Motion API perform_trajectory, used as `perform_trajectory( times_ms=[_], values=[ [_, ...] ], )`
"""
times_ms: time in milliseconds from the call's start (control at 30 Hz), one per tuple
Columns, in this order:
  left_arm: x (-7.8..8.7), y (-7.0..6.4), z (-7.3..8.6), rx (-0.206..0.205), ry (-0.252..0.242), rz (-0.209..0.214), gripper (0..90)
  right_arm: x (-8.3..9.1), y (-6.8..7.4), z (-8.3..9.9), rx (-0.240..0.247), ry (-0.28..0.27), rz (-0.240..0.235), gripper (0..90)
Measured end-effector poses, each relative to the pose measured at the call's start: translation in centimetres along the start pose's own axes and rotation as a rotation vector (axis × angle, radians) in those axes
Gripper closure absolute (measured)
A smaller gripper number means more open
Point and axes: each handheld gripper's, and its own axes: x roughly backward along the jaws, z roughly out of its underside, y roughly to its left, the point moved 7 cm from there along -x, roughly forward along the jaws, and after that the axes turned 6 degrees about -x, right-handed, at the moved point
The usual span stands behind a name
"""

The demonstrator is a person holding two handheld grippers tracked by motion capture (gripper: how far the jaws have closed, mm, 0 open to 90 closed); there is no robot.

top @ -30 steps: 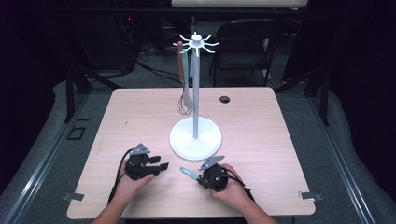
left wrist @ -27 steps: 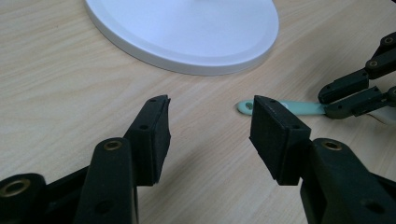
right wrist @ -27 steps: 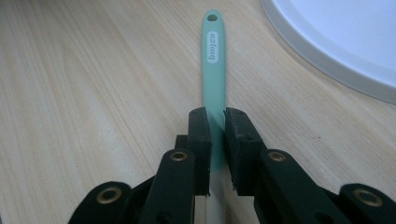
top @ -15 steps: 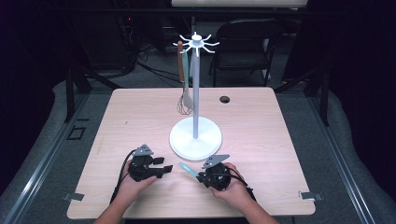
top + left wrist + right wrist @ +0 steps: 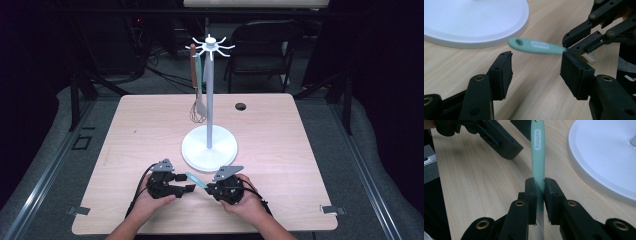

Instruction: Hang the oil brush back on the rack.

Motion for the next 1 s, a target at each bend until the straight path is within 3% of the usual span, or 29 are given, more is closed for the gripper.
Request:
perform_trajectory(
  times_ms=[367,533,1000],
  values=[
    [-0.3,-0.3,-0.1,0.012,-0.012,0.037,42.6,-0.3,0.5,0.1,0.015,-0.009,-0.02,80.6],
    [-0.3,-0.3,-0.2,0.011,-0.013,0.034,42.7,-0.3,0.5,0.4,0.016,0.004,-0.021,73.4],
    [-0.3,-0.3,-0.3,0.016,-0.023,0.027,43.0,0.3,-0.6,3.9,-0.068,0.093,-0.031,73.8]
  ],
)
